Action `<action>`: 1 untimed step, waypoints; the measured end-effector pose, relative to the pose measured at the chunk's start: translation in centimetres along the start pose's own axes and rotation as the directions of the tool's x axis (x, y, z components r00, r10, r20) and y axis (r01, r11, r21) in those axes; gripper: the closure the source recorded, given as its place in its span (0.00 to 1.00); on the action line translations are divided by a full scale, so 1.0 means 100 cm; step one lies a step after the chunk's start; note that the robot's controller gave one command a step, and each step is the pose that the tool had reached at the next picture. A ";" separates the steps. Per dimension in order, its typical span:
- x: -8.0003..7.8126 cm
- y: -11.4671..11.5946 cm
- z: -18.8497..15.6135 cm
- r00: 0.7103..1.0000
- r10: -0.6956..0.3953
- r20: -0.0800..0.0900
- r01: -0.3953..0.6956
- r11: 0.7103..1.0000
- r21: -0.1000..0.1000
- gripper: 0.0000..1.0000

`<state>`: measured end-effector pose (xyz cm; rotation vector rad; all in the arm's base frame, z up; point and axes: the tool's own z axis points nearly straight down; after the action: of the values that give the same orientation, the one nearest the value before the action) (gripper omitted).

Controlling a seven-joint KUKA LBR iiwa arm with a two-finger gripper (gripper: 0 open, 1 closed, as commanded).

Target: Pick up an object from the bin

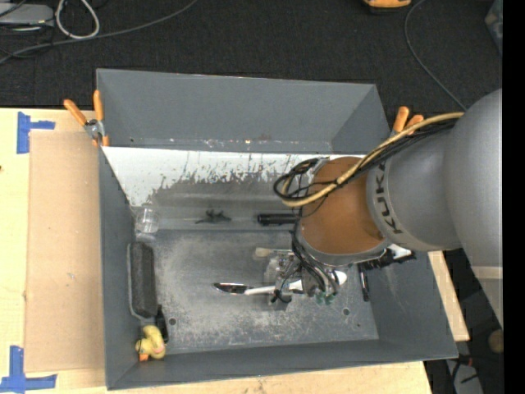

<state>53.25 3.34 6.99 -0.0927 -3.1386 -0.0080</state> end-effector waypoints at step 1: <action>0.000 0.000 0.000 1.000 0.000 0.000 0.000 1.000 0.000 1.00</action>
Offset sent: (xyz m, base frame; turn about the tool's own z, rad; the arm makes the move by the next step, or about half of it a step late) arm 0.0000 0.0000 0.0474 -0.0003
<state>53.25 3.35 6.99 -0.0919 -3.1386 -0.0079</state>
